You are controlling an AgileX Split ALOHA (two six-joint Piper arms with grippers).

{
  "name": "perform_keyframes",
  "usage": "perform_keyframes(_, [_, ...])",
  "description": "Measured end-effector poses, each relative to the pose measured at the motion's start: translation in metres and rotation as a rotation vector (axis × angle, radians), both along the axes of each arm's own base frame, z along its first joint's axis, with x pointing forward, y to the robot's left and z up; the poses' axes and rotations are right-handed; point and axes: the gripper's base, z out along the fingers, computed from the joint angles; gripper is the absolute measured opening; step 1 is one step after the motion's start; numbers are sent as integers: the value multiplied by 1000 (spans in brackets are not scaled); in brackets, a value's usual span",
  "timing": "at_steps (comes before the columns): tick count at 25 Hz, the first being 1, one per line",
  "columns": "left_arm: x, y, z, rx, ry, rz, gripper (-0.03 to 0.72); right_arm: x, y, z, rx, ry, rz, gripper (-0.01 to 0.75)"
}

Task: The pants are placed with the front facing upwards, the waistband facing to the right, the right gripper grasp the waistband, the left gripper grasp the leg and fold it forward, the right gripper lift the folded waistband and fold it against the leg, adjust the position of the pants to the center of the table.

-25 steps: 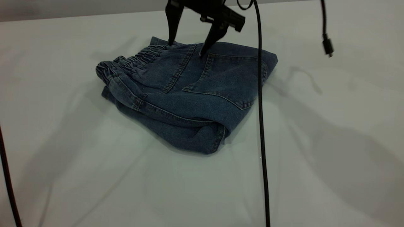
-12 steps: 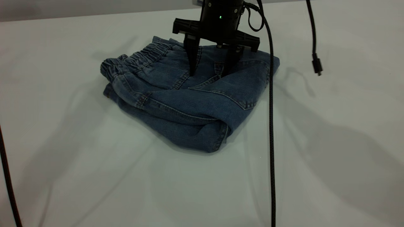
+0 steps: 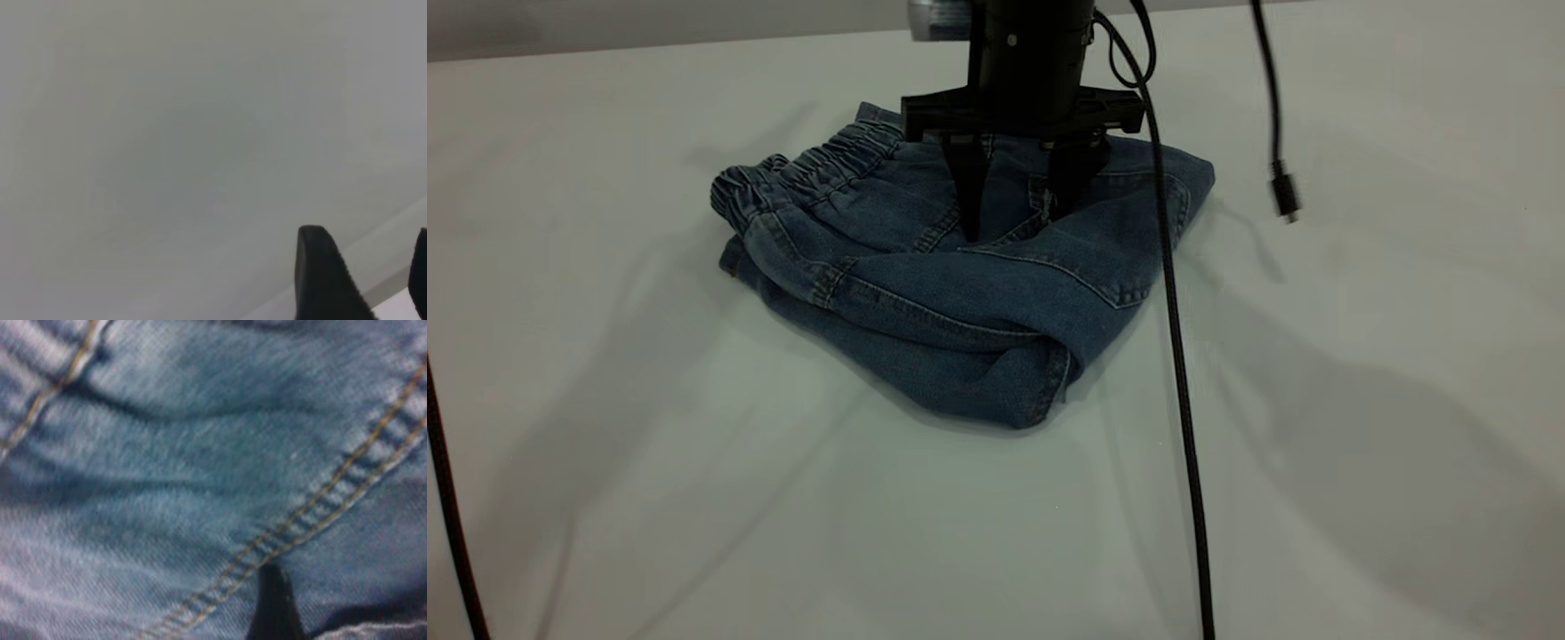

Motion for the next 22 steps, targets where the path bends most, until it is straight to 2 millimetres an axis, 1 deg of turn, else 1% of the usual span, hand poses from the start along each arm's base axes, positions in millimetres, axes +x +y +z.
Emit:
perform_keyframes(4, [0, 0, 0, 0, 0, 0, 316, -2, 8, 2, 59, -12, 71, 437])
perform_keyframes(11, [0, 0, 0, 0, 0, -1, 316, -6, 19, 4, 179, 16, 103, 437])
perform_keyframes(13, [0, 0, 0, 0, 0, -1, 316, -5, 17, 7, 179, 15, 101, 437])
perform_keyframes(15, [0, 0, 0, 0, 0, -1, 316, -1, 9, 15, 184, 13, 83, 437])
perform_keyframes(18, [0, 0, 0, 0, 0, -1, 316, 11, -10, 45, 212, -43, 40, 437])
perform_keyframes(22, [0, 0, -1, 0, 4, 0, 316, 28, -49, 92, 245, -135, -32, 437])
